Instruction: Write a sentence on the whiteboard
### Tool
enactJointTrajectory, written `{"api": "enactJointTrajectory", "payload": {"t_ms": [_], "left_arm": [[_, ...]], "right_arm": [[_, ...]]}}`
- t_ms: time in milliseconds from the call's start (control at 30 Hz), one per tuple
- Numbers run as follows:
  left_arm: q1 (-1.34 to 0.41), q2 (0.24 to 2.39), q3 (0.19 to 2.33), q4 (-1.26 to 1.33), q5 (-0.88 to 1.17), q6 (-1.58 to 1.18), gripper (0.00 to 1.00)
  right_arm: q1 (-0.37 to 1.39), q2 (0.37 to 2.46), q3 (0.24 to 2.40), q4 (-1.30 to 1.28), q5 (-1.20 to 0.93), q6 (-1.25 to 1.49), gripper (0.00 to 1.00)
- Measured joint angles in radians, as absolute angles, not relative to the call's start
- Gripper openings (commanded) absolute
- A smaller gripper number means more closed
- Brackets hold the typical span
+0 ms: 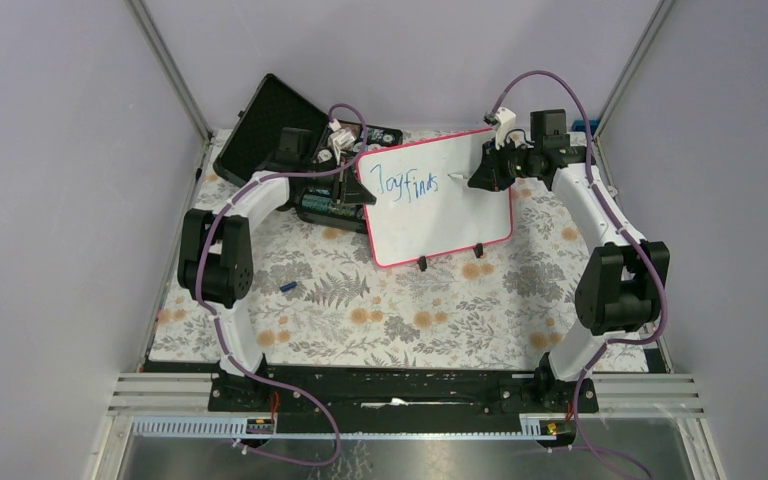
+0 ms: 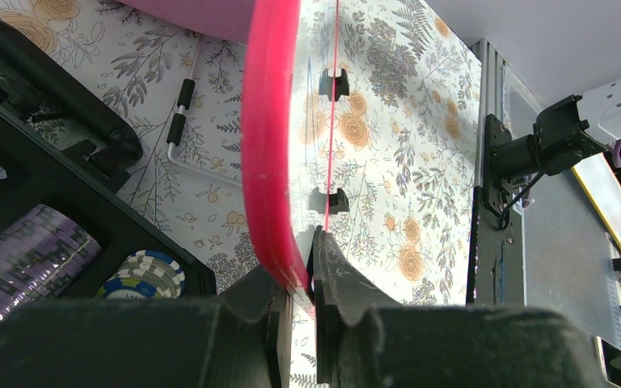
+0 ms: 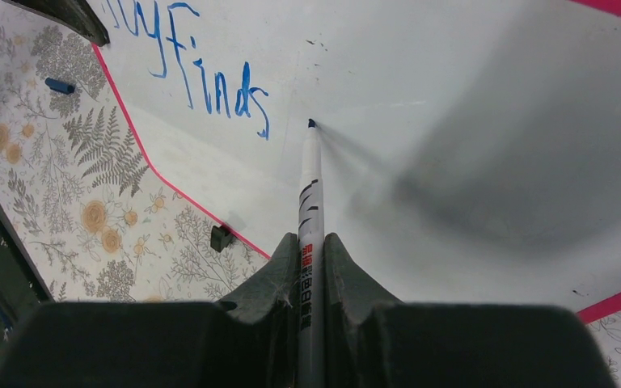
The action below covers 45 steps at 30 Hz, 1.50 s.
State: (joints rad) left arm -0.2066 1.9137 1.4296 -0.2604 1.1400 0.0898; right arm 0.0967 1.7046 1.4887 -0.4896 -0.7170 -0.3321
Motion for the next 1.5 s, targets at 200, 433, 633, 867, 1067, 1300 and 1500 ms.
{"api": "enactJointTrajectory", "payload": {"t_ms": [200, 433, 633, 867, 1067, 1300, 1500], "left_arm": [[-0.207, 1.914, 1.430, -0.261, 1.140, 0.089, 0.00], [-0.207, 1.914, 1.430, -0.261, 1.139, 0.089, 0.00], [-0.207, 1.914, 1.430, -0.261, 1.138, 0.089, 0.00], [-0.207, 1.914, 1.430, -0.261, 1.138, 0.089, 0.00], [-0.207, 1.914, 1.430, -0.261, 1.137, 0.089, 0.00], [-0.207, 1.914, 1.430, -0.261, 1.137, 0.089, 0.00], [-0.207, 1.914, 1.430, -0.261, 1.138, 0.089, 0.00]], "right_arm": [[0.097, 1.705, 1.488, -0.490, -0.716, -0.332, 0.00], [0.097, 1.704, 1.477, -0.490, -0.717, -0.340, 0.00], [0.097, 1.702, 1.461, -0.497, -0.717, -0.348, 0.00], [0.091, 1.700, 1.459, -0.500, -0.715, -0.358, 0.00], [0.079, 1.699, 1.459, -0.516, -0.707, -0.363, 0.00], [0.075, 1.699, 1.469, -0.530, -0.697, -0.362, 0.00], [0.072, 1.699, 1.493, -0.533, -0.689, -0.362, 0.00]]}}
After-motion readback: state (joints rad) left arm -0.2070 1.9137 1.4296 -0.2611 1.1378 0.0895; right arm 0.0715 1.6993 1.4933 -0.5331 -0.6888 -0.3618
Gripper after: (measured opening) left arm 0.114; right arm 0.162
